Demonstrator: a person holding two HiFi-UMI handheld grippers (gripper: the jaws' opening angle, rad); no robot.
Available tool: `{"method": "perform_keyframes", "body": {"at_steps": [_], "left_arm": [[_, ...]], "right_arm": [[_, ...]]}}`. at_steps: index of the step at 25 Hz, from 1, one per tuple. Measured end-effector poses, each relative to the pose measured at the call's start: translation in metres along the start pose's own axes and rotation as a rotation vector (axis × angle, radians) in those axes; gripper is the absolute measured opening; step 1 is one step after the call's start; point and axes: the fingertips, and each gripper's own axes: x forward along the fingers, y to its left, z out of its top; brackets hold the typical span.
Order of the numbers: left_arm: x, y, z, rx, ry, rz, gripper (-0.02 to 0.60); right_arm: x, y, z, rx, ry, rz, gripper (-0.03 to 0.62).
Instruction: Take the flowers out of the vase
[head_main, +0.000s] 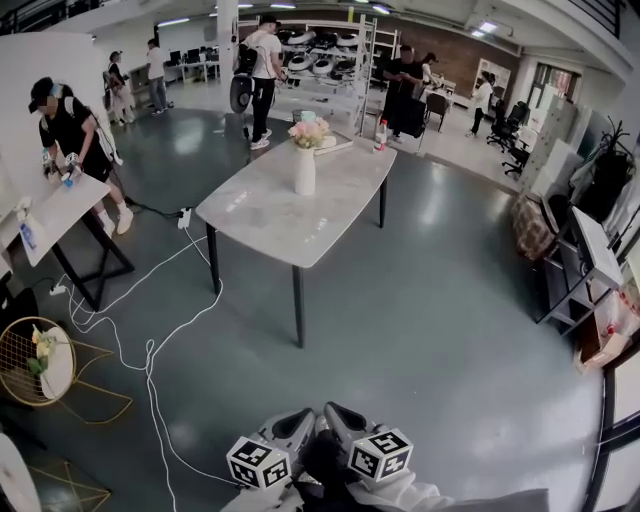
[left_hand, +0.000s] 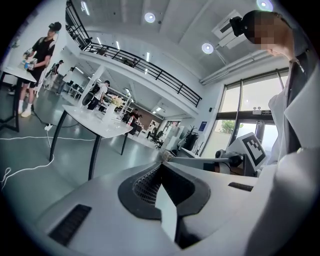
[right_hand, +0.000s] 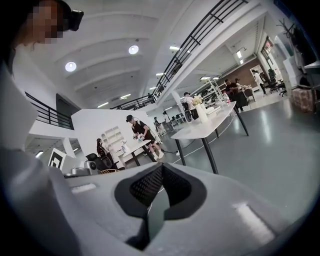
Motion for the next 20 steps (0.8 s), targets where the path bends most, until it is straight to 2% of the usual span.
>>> {"method": "perform_keyframes", "body": {"at_steps": [9, 15, 20], "left_arm": [[0.08, 0.046, 0.046, 0.002, -0.001, -0.022, 0.002], [0.126, 0.085, 0.075, -0.002, -0.012, -0.005, 0.002], [0.162, 0.103, 0.092, 0.006, -0.007, -0.004, 0.002]], "right_arm": [[0.06, -0.063, 0.054, -0.009, 0.006, -0.016, 0.0], [0.103, -0.096, 0.084, -0.011, 0.014, 0.044, 0.0], [0.127, -0.126, 0.103, -0.005, 0.026, 0.053, -0.002]]}}
